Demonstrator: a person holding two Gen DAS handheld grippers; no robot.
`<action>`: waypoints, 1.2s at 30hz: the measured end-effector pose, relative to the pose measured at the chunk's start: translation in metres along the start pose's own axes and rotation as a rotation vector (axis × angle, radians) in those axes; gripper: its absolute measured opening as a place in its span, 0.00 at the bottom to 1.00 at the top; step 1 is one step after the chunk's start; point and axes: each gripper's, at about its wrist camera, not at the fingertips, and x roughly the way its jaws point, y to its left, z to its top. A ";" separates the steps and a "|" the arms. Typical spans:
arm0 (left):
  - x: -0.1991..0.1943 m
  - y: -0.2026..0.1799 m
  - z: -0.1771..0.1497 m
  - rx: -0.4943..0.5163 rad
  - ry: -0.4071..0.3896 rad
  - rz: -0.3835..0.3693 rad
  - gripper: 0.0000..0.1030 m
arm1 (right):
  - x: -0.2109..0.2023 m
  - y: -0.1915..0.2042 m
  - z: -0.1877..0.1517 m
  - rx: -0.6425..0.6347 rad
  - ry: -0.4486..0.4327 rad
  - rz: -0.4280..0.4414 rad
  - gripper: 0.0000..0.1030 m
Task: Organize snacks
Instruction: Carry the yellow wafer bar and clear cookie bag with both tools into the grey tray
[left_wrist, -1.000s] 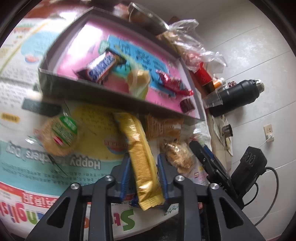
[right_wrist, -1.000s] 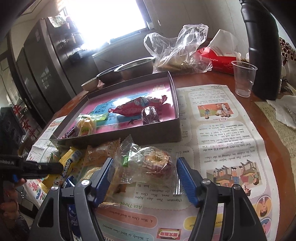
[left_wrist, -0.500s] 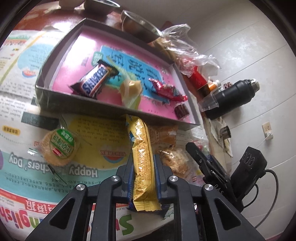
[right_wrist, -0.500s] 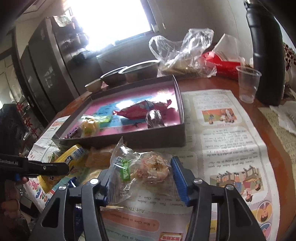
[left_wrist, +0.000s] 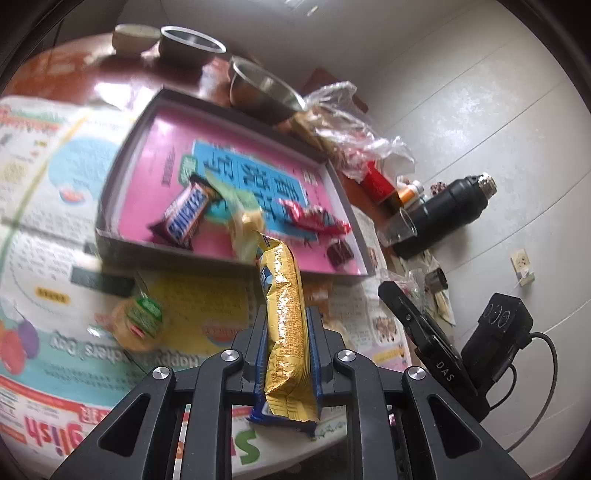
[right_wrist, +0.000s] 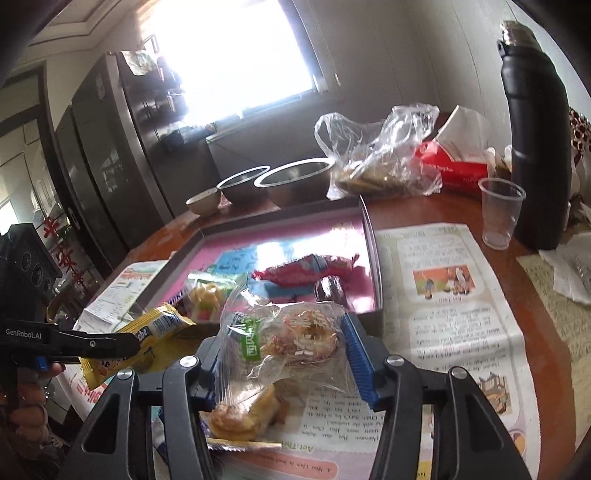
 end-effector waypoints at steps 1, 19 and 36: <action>-0.002 0.000 0.003 0.000 -0.009 -0.002 0.18 | 0.000 0.001 0.003 -0.002 -0.005 0.001 0.53; 0.022 0.018 0.046 -0.001 -0.080 0.062 0.18 | 0.029 -0.001 0.028 -0.003 -0.010 -0.008 0.53; 0.052 0.032 0.060 -0.002 -0.057 0.068 0.18 | 0.068 0.009 0.040 -0.012 0.038 0.013 0.53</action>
